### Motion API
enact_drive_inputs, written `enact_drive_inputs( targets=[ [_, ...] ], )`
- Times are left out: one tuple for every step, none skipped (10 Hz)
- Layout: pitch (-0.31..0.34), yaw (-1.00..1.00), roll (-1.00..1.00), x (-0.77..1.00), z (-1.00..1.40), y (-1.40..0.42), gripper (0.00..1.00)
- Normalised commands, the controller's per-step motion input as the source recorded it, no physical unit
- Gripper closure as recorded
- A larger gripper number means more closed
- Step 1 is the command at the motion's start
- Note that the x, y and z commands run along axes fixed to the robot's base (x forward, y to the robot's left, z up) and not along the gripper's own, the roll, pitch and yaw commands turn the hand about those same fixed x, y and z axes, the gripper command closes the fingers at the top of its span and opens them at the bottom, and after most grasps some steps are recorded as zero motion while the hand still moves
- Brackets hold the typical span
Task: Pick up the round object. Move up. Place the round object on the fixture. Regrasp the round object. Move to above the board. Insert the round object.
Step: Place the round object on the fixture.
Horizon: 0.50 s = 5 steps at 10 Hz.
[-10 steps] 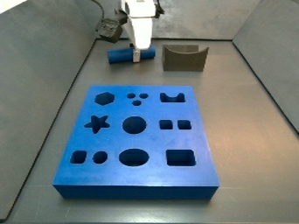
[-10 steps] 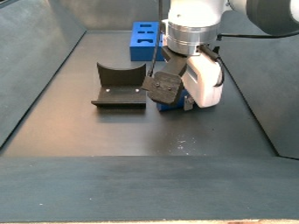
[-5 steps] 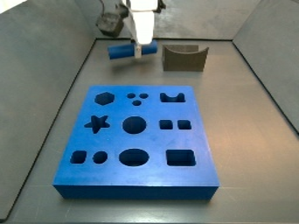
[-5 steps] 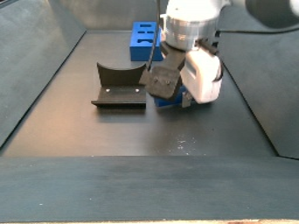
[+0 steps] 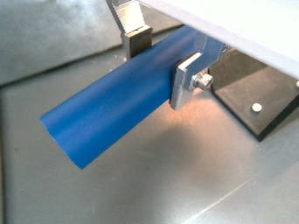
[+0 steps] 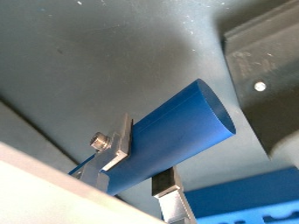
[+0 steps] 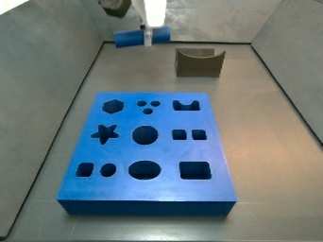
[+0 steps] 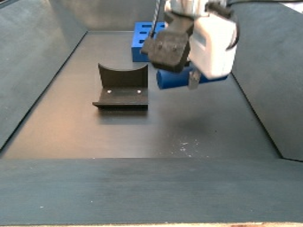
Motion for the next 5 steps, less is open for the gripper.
enact_drive_inputs(
  targets=[
    [-0.001,0.00,-0.01,0.00,1.00,0.00,1.00],
    [0.005,0.00,-0.01,-0.01,1.00,0.00,1.00],
    [0.011,0.00,-0.02,-0.01,1.00,-0.01,1.00],
    [0.016,0.01,-0.03,-0.02,1.00,-0.01,1.00],
    [0.020,0.01,-0.04,-0.02,0.96,-0.01,1.00]
  ],
)
